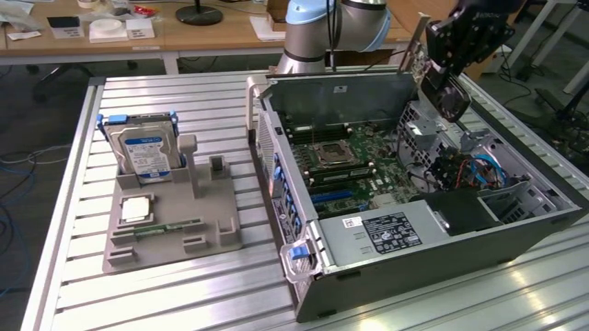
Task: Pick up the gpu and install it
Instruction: 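Pick up the gpu and move the gpu toward the slot, then insert the gpu into the slot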
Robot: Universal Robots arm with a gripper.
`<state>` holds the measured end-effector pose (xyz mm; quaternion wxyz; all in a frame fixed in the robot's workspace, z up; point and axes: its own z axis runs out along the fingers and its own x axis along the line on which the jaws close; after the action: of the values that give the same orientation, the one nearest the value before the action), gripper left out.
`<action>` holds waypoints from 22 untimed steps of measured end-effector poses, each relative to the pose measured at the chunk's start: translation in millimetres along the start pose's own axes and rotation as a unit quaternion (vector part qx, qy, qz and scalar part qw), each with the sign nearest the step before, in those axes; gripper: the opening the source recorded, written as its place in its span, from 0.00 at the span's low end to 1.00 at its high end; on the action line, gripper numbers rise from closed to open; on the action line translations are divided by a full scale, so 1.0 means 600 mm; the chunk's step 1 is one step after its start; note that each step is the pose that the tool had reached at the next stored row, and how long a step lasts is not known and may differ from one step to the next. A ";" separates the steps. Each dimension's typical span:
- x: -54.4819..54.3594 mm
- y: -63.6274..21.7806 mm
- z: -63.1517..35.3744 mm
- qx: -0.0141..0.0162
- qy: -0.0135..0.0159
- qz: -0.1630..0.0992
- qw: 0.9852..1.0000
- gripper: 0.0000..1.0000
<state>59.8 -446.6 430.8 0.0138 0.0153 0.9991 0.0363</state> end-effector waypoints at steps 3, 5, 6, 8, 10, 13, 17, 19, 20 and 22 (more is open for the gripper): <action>0.000 -0.002 0.004 0.000 0.000 0.000 1.000 0.27; 0.000 -0.002 0.006 0.000 0.000 0.000 1.000 0.27; 0.000 -0.002 0.006 0.000 0.000 0.000 1.000 0.27; 0.000 -0.002 0.006 0.000 0.000 0.000 1.000 0.27; 0.000 -0.002 0.006 0.000 0.000 0.000 1.000 0.27; 0.000 -0.002 0.006 0.000 0.000 0.000 1.000 0.27; 0.000 -0.002 0.006 0.000 0.000 0.000 1.000 0.27; 0.000 -0.002 0.006 0.000 0.000 0.000 1.000 0.27; 0.000 -0.002 0.006 0.000 0.000 0.000 1.000 0.27; 0.000 -0.002 0.006 0.000 0.000 -0.002 1.000 0.27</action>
<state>59.8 -447.6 426.9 0.0137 0.0130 0.9992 0.0363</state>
